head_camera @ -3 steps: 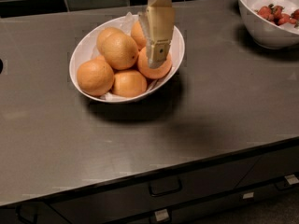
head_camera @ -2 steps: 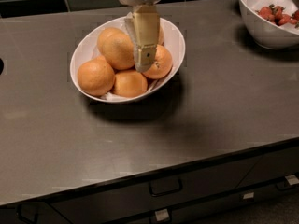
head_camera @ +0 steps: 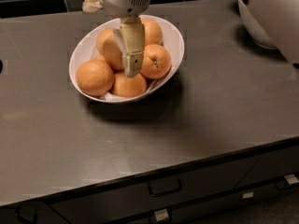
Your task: Pick orange from white bowl
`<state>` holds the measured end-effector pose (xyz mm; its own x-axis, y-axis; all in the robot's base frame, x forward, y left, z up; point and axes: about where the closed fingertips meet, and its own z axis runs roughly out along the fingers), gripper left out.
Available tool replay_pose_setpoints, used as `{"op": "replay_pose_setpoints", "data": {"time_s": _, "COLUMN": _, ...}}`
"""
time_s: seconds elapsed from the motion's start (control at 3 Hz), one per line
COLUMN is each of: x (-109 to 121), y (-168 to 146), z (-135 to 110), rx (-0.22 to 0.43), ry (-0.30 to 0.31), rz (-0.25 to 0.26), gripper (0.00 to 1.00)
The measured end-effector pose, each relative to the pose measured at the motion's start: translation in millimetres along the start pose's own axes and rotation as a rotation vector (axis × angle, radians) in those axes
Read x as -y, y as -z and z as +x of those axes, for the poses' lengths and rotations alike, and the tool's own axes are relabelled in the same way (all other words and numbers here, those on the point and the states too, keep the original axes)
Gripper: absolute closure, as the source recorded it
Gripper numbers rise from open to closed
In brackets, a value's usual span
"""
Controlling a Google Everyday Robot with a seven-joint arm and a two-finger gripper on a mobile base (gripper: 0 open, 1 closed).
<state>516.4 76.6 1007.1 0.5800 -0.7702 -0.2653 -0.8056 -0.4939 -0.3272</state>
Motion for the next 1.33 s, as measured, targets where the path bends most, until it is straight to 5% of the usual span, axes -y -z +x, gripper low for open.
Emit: {"op": "replay_pose_setpoints", "data": {"time_s": 1.33, "x": -3.8, "y": -51.2, "z": 15.5, "rx": 0.054, "ry": -0.047, "rz": -0.081, "gripper": 0.00}}
